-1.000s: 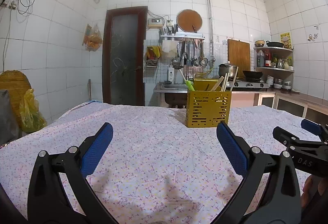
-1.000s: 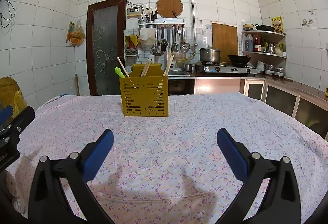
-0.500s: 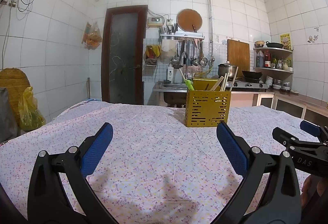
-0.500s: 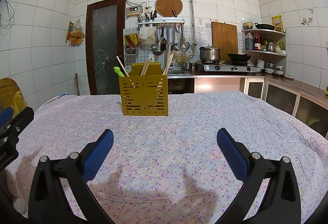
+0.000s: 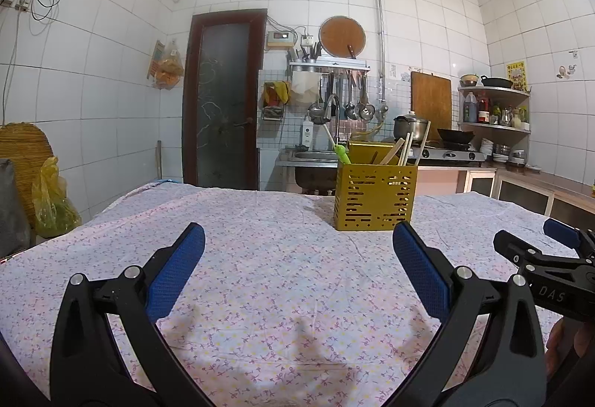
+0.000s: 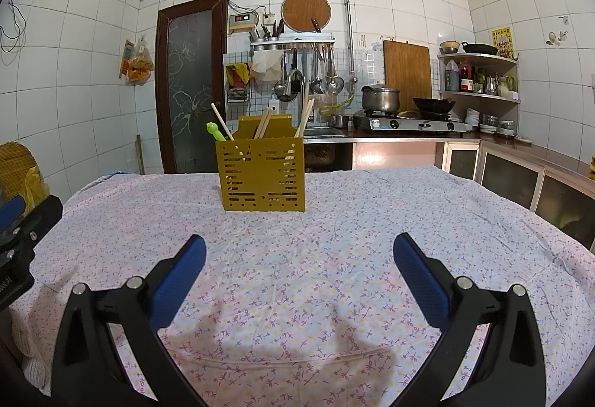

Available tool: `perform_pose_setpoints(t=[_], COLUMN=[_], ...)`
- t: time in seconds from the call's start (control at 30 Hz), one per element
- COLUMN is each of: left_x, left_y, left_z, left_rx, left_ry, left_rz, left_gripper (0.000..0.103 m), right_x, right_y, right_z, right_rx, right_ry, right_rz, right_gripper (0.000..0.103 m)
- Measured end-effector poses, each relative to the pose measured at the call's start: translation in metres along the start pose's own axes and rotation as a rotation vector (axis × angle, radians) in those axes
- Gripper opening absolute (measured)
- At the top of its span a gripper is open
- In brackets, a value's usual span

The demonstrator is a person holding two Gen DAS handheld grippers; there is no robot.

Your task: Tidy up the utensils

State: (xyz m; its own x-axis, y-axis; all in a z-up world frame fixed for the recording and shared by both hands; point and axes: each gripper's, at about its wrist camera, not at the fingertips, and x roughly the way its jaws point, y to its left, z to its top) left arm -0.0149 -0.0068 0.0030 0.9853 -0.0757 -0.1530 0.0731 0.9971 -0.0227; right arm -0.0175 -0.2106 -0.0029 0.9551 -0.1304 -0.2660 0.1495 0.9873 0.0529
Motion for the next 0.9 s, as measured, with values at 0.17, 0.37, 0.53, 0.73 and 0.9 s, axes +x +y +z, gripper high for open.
perform_pose_setpoints(t=[0.17,0.37,0.53,0.73,0.9], left_x=[0.0019,0.0015,0.0016,0.0014,0.0016], left_y=[0.0006,0.0,-0.0011,-0.0021,-0.0032], left_z=[-0.0003,-0.0011,-0.002,-0.0027,-0.0033], left_rx=[-0.003,0.0,-0.001,0.0,0.002], left_ry=[0.01,0.005,0.008,0.007,0.01], left_rz=[-0.004,-0.013,-0.016,-0.023,-0.02], left_gripper=[0.098,0.098,0.098,0.098,0.098], right_x=[0.0003,0.0004,0.0002,0.0002,-0.0004], right_y=[0.0001,-0.0004,-0.0008,-0.0011,-0.0014], right_z=[-0.0001,0.0001,0.0004,0.0002,0.0004], right_rx=[-0.001,0.004,0.005,0.005,0.006], right_ry=[0.001,0.0,-0.001,0.0,-0.002], right_rz=[0.0,0.001,0.001,0.001,0.001], right_gripper=[0.098,0.098,0.098,0.098,0.098])
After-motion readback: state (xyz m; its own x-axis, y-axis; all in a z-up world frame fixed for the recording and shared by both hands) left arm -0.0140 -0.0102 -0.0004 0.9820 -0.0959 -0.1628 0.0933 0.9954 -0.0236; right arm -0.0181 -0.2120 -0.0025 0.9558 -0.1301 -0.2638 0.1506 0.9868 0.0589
